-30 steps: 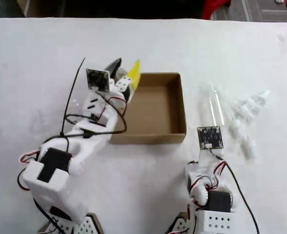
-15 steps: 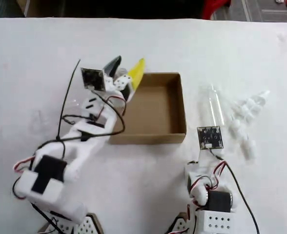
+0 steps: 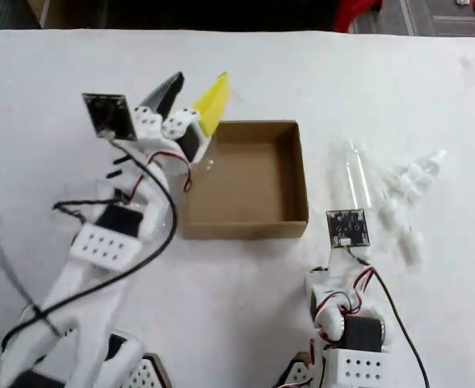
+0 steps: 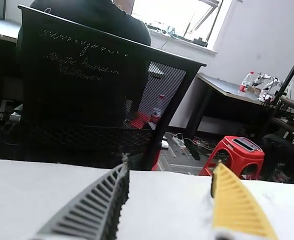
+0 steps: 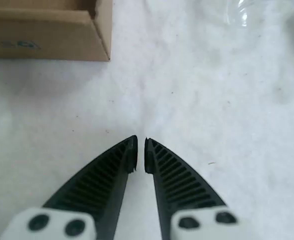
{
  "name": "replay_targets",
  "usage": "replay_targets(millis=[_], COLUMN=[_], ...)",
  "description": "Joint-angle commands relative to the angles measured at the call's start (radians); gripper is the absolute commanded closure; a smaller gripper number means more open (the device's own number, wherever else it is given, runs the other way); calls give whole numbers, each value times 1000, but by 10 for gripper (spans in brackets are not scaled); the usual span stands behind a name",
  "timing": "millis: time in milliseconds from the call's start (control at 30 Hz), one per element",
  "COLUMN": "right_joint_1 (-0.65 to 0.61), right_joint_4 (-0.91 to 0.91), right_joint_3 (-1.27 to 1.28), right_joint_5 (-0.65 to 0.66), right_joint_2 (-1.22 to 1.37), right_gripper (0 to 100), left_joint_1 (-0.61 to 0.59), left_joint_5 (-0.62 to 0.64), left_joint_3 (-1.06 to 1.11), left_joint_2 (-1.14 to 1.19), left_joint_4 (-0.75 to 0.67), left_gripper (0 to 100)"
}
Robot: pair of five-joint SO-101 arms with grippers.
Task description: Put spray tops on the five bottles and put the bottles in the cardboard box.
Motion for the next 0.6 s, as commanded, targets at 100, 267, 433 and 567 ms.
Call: replay_targets(millis=[100, 267, 433, 567], right_joint_1=[8, 8, 8, 8], right_joint_4=[5, 5, 5, 5], right_joint_3=[9, 9, 9, 9], right_joint_5=[-5, -5, -5, -5], right_joint_2=[-5, -5, -5, -5], right_gripper=[982, 982, 982, 982], left_joint_1=[-12, -68, -182, -278], left_joint_5=[6, 5, 9, 11], left_joint_3=[-18, -20, -20, -11], left_joint_2=[-377, -599, -750, -814], left_joint_4=[362, 522, 671, 736], left_gripper=[758, 761, 900, 963])
